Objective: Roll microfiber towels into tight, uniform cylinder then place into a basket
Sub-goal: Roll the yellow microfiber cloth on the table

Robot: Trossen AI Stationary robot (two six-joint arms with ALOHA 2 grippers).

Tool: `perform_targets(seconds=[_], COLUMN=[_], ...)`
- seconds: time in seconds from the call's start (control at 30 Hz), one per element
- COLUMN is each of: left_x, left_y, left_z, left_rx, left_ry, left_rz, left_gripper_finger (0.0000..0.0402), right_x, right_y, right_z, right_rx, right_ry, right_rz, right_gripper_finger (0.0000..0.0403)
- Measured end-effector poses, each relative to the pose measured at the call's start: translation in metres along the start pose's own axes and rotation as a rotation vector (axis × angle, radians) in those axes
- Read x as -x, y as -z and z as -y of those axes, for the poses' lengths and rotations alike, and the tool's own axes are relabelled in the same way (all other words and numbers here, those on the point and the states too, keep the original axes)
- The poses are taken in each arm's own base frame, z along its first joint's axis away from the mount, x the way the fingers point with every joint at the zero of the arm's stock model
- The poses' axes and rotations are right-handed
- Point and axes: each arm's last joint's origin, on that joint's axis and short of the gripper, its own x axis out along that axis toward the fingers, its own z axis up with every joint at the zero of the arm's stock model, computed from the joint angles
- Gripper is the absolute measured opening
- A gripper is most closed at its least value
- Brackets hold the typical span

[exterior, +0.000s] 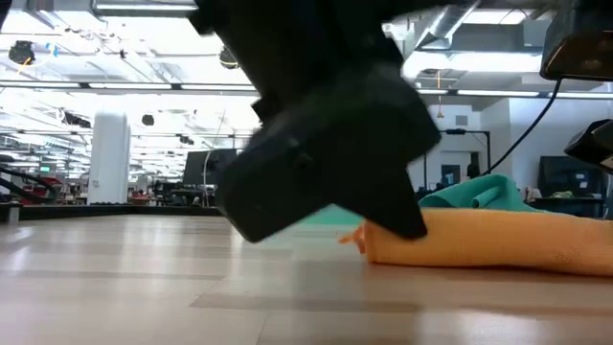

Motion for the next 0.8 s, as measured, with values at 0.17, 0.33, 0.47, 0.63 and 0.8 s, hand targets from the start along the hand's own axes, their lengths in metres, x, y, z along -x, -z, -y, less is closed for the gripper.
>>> perform_targets(seconds=[0.17, 0.33, 0.47, 0.63, 0.8], left_x=[-0.015, -0.025, -0.027, -0.023, -0.009], left_y=[0.004, 0.006, 0.007, 0.006, -0.002], left_z=[-0.006, -0.013, -0.015, -0.014, -0.013], left_rx=[0.003, 0.070, 0.111, 0.128, 0.193], left_ry=[0.023, 0.051, 0.084, 0.136, 0.211], left_rz=[-0.045, -0.081, -0.102, -0.114, -0.169], left_gripper_finger=[0.0093, 0.0093, 0.0086, 0.0024, 0.0012], right_x=[0.000, 0.000, 0.000, 0.000, 0.001], right_y=[0.000, 0.000, 0.000, 0.000, 0.000], right_z=[0.000, -0.001, -0.001, -0.001, -0.007], right_rx=[-0.001, -0.002, -0.002, 0.004, 0.005], right_ry=[-0.003, -0.010, -0.014, -0.026, -0.086], right_rz=[0.001, -0.008, -0.014, -0.026, -0.037], right_gripper_finger=[0.0017, 0.0020, 0.0020, 0.0016, 0.0018])
